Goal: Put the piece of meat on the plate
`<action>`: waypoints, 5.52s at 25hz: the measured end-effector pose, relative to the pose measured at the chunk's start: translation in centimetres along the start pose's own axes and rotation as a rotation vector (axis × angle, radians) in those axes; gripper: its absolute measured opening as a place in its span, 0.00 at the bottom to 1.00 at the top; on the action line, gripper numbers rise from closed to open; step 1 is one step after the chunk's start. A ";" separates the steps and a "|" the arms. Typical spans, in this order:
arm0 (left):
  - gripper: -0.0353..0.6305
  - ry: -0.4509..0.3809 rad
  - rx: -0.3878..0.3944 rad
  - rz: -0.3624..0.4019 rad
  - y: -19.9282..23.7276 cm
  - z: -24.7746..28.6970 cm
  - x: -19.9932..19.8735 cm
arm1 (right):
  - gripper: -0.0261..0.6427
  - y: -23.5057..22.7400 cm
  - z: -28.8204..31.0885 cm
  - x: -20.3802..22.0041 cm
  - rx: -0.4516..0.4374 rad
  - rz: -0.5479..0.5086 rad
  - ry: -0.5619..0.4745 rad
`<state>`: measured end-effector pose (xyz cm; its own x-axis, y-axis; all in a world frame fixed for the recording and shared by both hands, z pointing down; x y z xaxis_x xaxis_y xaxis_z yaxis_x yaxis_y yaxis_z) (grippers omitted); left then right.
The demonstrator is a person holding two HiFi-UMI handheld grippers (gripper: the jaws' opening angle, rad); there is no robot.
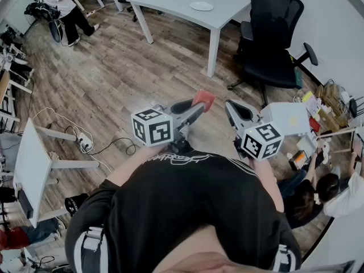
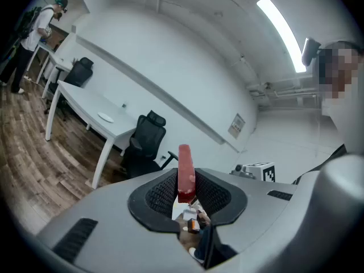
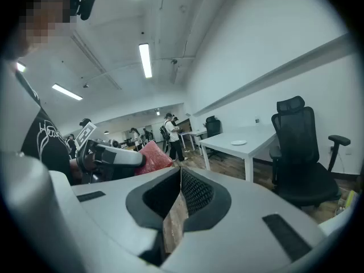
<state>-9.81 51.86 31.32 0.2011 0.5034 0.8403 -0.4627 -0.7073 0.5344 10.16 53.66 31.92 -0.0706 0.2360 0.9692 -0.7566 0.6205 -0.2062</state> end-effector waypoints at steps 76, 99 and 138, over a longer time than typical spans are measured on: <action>0.19 0.007 -0.081 -0.148 42.9 22.6 -24.3 | 0.06 -31.9 42.2 -9.0 0.054 0.057 0.114; 0.19 0.068 -0.098 -0.230 54.5 35.9 -30.4 | 0.06 -47.0 53.3 -12.0 0.058 0.120 0.208; 0.19 0.212 -0.243 -0.272 62.0 48.3 -29.2 | 0.06 -60.1 58.9 -8.3 -0.026 0.269 0.267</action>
<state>-2.62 -30.68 44.27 0.1738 0.7646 0.6207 -0.6129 -0.4094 0.6759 17.88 -29.64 44.23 -0.0902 0.5772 0.8116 -0.7171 0.5278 -0.4551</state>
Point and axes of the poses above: the fingertips, and each gripper's own axes: z forward along the fingers, y to its left, x out of its underside, the point moved 8 cm from there along -z, backward along the fingers, and after that the axes turned 4 degrees about -y, right-handed, at the moved point
